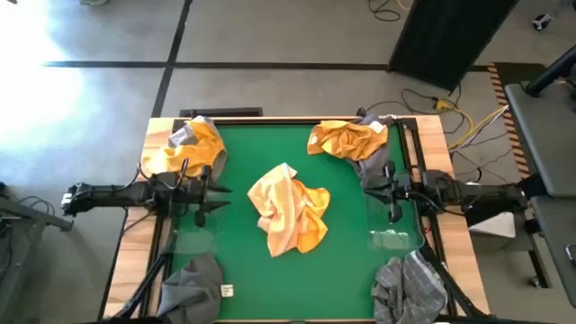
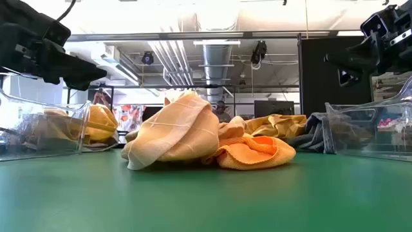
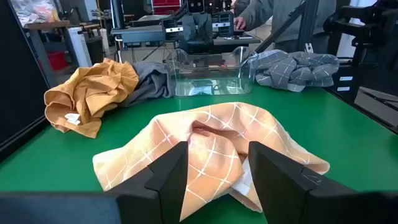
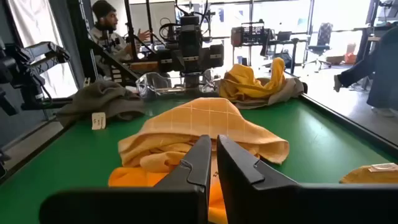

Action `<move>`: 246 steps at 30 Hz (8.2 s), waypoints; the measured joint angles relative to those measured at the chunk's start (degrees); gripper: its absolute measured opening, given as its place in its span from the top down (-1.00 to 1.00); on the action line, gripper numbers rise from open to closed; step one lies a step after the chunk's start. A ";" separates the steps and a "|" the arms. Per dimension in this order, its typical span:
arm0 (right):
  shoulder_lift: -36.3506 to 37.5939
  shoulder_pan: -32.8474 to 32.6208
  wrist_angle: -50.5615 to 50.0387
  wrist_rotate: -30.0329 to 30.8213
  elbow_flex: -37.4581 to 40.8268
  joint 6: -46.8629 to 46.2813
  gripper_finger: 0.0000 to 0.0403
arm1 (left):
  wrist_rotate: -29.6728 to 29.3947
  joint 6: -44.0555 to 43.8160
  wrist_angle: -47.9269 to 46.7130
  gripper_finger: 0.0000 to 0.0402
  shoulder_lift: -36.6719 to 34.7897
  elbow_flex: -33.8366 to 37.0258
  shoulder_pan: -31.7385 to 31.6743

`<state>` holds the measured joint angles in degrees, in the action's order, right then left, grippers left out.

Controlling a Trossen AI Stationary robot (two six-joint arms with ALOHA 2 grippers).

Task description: Sort microfiber towel by color & place in baskets

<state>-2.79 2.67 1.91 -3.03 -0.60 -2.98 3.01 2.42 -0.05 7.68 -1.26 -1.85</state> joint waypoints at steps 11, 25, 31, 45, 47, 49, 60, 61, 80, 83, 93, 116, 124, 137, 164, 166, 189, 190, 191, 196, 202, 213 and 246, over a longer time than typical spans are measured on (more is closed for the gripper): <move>0.00 -0.02 0.00 0.00 0.00 0.00 0.91 | 0.00 0.01 0.00 0.23 0.01 -0.01 0.00; 0.00 -0.02 0.00 0.00 0.00 0.00 0.91 | 0.00 0.01 0.01 0.23 0.01 -0.01 0.00; 0.00 -0.01 0.00 0.00 0.00 0.00 0.91 | 0.00 0.01 0.01 0.23 0.00 -0.01 0.00; 0.00 -0.02 0.00 0.00 0.00 0.00 0.91 | 0.00 0.02 0.02 0.23 0.00 0.00 -0.02; 0.00 -0.02 0.00 0.00 0.00 0.00 0.91 | 0.00 0.01 0.02 0.23 0.00 -0.02 -0.02; 0.00 -0.02 0.00 0.00 0.00 0.00 0.91 | 0.00 0.01 0.02 0.23 0.02 0.00 -0.01; -2.33 0.00 14.80 1.55 -0.75 -23.20 0.91 | 0.00 0.00 0.02 0.23 0.07 0.00 -0.02; -3.69 -0.04 13.33 1.31 -2.09 -22.42 0.91 | 0.02 0.02 0.02 0.23 0.09 0.00 0.00; -63.81 -4.54 -2.66 1.53 -38.78 -14.35 0.44 | 0.00 0.02 0.02 0.23 0.28 -0.02 -0.02; -71.92 -4.60 -7.12 1.99 -44.60 -13.59 0.14 | 0.00 0.02 0.02 0.23 0.31 -0.02 0.00; -87.18 -6.60 -23.99 4.56 -58.67 -15.68 -0.53 | 0.00 0.00 0.02 0.23 0.33 -0.02 -0.01; -97.43 -10.01 -25.92 8.22 -58.19 -12.31 0.40 | -2.81 0.03 2.30 0.23 0.54 -0.02 0.02; -86.11 -8.37 -57.99 9.16 -70.26 -12.92 0.90 | -2.96 -1.83 6.67 0.23 0.59 -0.02 0.02; -70.86 -7.52 -80.28 9.08 -90.80 -31.40 0.93 | -7.64 -34.12 20.25 0.23 0.87 -0.02 -0.04; -61.25 -10.81 -92.00 -8.14 -74.93 -10.27 0.94 | -21.15 -30.55 23.40 0.23 18.05 -20.82 -0.02; -59.90 -11.79 -91.84 -10.44 -77.61 -9.79 0.94 | -21.96 -30.51 22.58 0.23 20.53 -22.68 -0.02; -30.56 -12.91 -92.53 -4.67 -72.76 -21.04 0.94 | -26.47 -20.92 22.93 0.23 38.86 -42.62 -0.07; -30.66 -12.91 -92.23 -4.13 -71.31 -20.95 0.94 | -26.47 -20.92 22.87 0.23 39.45 -43.07 -0.07; -31.29 -12.91 -91.99 -3.66 -69.62 -20.48 0.94 | -26.47 -20.92 22.70 0.23 40.04 -43.59 -0.07; -35.89 -12.91 -91.68 -2.89 -61.95 -22.18 0.94 | -26.45 -20.34 20.59 0.23 42.57 -47.14 -0.07; -48.08 -12.91 -91.55 0.72 -57.28 -21.46 0.94 | -26.45 -17.83 10.85 0.23 44.98 -53.48 -0.07; -61.55 -12.76 -84.25 9.64 -56.48 -41.51 0.94 | -26.31 -16.13 -9.53 0.23 47.21 -67.10 0.19; -59.96 -10.90 -86.36 21.74 -54.12 -87.76 -0.17 | -8.48 -7.44 -33.05 0.23 44.70 -72.13 1.01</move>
<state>-62.75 -8.23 -84.44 18.71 -54.72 -90.74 -5.48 -5.03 -33.10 52.39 -73.38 -0.84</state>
